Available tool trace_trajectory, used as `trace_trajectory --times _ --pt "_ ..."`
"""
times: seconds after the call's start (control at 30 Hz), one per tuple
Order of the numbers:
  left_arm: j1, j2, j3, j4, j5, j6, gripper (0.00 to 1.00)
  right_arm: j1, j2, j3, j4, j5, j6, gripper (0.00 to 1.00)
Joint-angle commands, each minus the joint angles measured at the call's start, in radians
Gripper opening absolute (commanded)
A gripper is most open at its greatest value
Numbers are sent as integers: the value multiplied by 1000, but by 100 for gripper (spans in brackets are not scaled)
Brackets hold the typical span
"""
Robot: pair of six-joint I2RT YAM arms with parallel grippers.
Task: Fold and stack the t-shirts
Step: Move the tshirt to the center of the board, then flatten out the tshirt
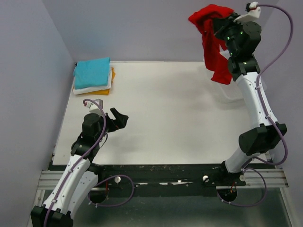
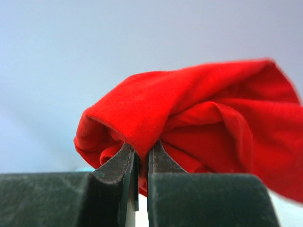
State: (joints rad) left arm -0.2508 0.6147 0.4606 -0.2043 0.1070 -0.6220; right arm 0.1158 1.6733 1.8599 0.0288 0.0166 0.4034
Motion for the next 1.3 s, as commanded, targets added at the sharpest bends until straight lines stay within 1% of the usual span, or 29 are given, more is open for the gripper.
trace_trajectory --times 0.0,0.03,0.1,0.17,0.2,0.27,0.33,0.37,0.43,0.5,0.53,0.57,0.63,0.7,0.77,0.83,0.87,0.9,1.07,1.17,1.27 --pt "2 -20 -7 23 48 -39 99 167 -31 32 -187 -445 -42 3" --pt "2 -28 -8 13 39 -48 99 207 -44 24 -191 -476 -52 5" --pt "2 -44 -10 -12 10 -65 99 248 -68 -24 -181 -528 -30 9" --pt "2 -61 -9 -43 -24 -79 99 260 -102 -103 -160 -549 1 11" --pt "2 -70 -8 -63 -42 -88 99 262 -122 -165 -153 -537 16 11" --pt "2 -86 -10 -93 -81 -102 98 261 -169 -280 -147 -447 22 11" --pt "2 -97 -12 -118 -99 -114 99 261 -210 -398 -153 -299 20 12" --pt "2 -100 -13 -128 -132 -121 99 261 -220 -460 -159 -206 18 15" --pt "2 -99 -16 -135 -140 -124 99 260 -218 -560 -190 -49 31 29" --pt "2 -81 -18 -132 -137 -125 99 260 -182 -633 -241 103 61 39" --pt "2 -65 -15 -134 -132 -125 99 260 -161 -653 -265 165 70 51" --pt "2 -41 -9 -138 -124 -125 99 260 -134 -665 -297 216 78 71" --pt "2 17 -1 -135 -76 -120 98 260 -99 -647 -364 281 85 88" --pt "2 81 -5 -103 -9 -119 98 259 -94 -620 -425 321 90 100" --pt "1 145 -27 -20 111 -116 99 260 -125 -630 -445 367 102 100" --pt "-2 216 -48 79 244 -118 98 260 -181 -680 -438 392 107 100" --pt "-13 259 -55 120 290 -127 99 259 -215 -706 -431 389 112 100" --pt "-38 290 -56 143 304 -133 99 259 -243 -739 -422 380 116 100" --pt "-182 479 -31 199 235 -170 98 260 -391 -915 -293 258 120 100" --pt "-237 588 -2 255 223 -188 93 260 -448 -996 -193 143 89 100" --pt "-295 700 50 275 184 -207 85 260 -452 -1030 -144 -3 35 100"
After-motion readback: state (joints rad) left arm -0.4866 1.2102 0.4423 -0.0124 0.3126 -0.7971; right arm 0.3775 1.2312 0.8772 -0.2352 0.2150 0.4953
